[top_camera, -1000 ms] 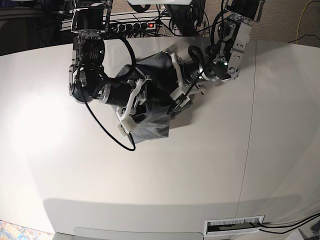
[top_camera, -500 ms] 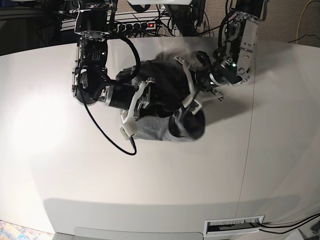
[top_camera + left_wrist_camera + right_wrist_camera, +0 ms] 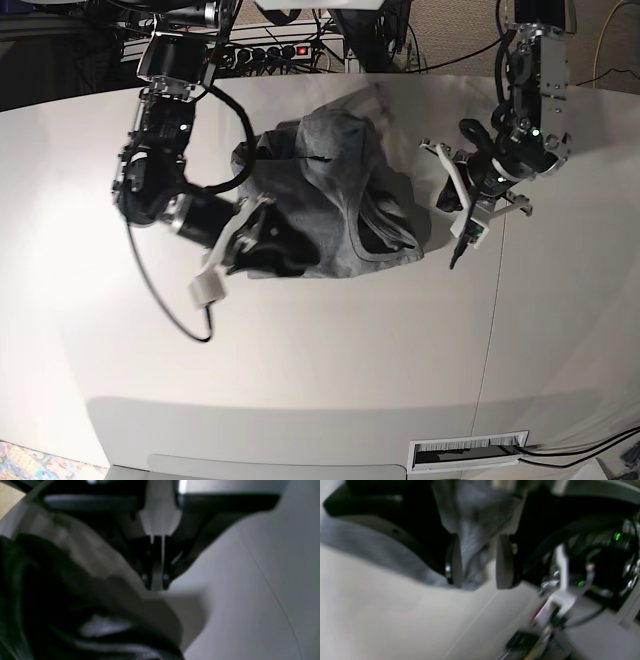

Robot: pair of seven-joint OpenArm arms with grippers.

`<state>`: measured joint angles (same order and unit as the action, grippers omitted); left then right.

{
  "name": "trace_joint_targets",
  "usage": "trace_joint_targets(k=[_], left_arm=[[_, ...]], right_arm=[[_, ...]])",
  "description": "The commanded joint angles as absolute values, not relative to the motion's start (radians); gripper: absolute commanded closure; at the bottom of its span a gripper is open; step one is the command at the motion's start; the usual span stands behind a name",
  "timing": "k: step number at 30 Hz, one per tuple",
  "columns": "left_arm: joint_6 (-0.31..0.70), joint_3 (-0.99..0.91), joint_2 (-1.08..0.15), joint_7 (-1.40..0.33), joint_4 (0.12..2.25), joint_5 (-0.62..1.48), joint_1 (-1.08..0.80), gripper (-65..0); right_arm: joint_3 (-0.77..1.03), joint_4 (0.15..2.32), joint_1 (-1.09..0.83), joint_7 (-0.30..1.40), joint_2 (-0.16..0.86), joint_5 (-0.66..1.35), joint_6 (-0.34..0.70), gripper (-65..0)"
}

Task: Fold the T-shirt properly
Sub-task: 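Lift and fold the right gripper's end over toward the left gripper, then release the right gripper and press the bundle with the left gripper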

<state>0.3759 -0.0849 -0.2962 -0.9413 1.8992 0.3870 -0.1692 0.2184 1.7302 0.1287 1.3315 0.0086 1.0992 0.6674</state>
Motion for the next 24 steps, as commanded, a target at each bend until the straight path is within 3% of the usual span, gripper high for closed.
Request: trace_joint_targets(k=[1,3,8,9,19,24], left_arm=[[0.377,-0.091,-0.308,-0.924,1.928,0.443,-0.171,0.0],[0.382,-0.093,-0.316,-0.924,1.949,0.548,-0.194,0.0],[0.477,-0.092,-0.303,-0.897,2.0,0.822,-0.244,0.0],[0.5,-0.092,-0.292,-0.899,2.005,0.861,-0.249,0.0],[0.552,0.065,-0.144,-0.908,2.007,0.919,-0.263,0.0],[0.552,0.173,-0.133,-0.878,2.007,0.819,-0.294,0.0]], right_arm=[[0.245,1.749,0.155,1.315,0.016,1.116,0.675,-24.0],[0.289,1.749,0.168,1.313,0.035,1.076,0.675,-21.6],[0.289,1.744,0.168,1.252,0.118,0.884,0.675,-1.3],[0.281,1.74,0.168,1.224,0.133,0.837,0.675,0.0],[0.069,1.634,0.173,0.865,0.16,0.414,0.673,0.0],[-0.021,1.554,0.22,0.825,0.16,0.335,0.673,0.0]])
